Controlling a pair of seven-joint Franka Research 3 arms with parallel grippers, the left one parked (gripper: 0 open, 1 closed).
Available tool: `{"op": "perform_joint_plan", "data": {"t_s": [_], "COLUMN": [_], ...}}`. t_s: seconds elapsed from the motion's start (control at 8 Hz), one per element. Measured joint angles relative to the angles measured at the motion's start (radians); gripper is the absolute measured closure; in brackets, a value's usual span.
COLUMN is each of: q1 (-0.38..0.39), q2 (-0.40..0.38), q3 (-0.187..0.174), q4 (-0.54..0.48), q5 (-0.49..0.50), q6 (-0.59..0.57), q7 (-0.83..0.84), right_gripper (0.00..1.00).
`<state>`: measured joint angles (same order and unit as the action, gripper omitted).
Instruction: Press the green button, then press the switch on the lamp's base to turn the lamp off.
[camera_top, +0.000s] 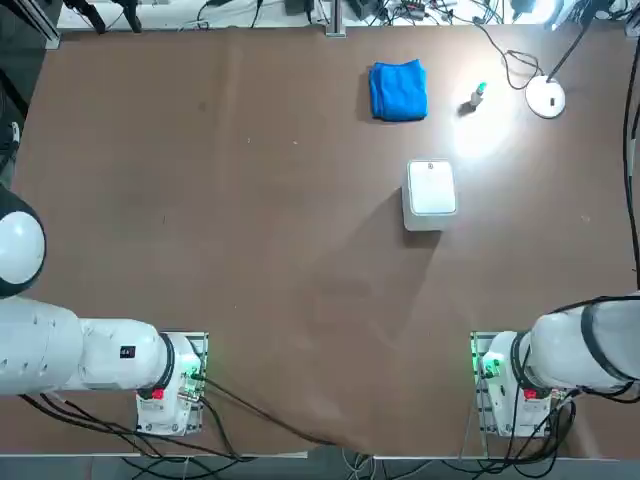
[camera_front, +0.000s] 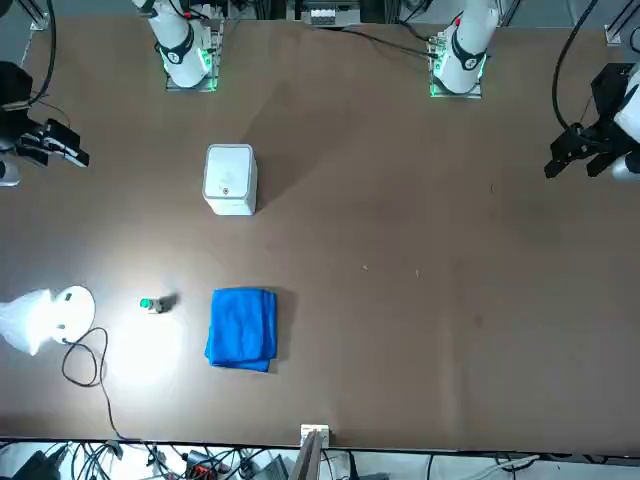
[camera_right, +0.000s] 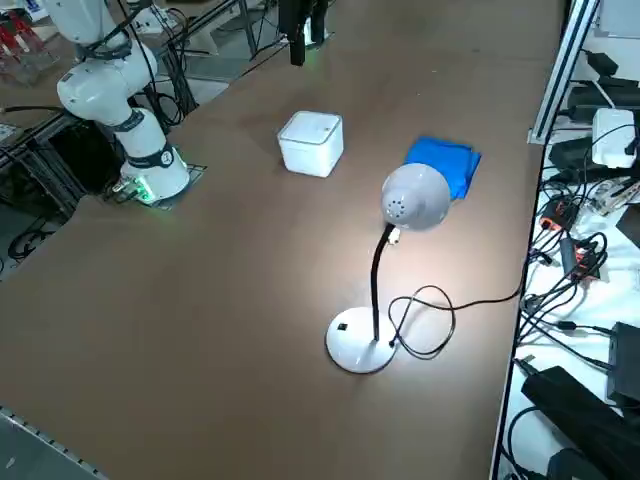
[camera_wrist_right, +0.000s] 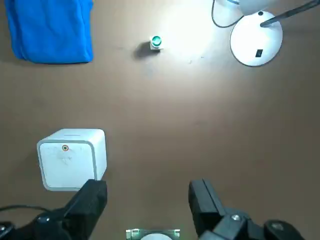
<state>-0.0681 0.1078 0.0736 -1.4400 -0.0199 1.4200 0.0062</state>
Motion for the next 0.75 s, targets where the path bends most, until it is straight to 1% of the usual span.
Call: {"op": "perform_joint_plan", "data": {"t_s": [0.12,0.25,0.38,0.5,0.75], "q1": [-0.002,-0.003,-0.003,-0.004,-0.012], "q2": [0.009,0.015,0.017,0.017,0.018], "q3": [0.0,0.0,0.0,0.0,0.0], "q4": [0.0,0.0,0.0,0.0,-0.003], "q5": [-0.001,-0.005,-0.008,-0.009,-0.009], "q6": [-0.004,-0.032,-0.064,-0.07,-0.063], "q7": [0.001,0.001,0.001,0.001,0.002], "right_gripper": [0.05,0.13,0.33,0.54,0.91]}}
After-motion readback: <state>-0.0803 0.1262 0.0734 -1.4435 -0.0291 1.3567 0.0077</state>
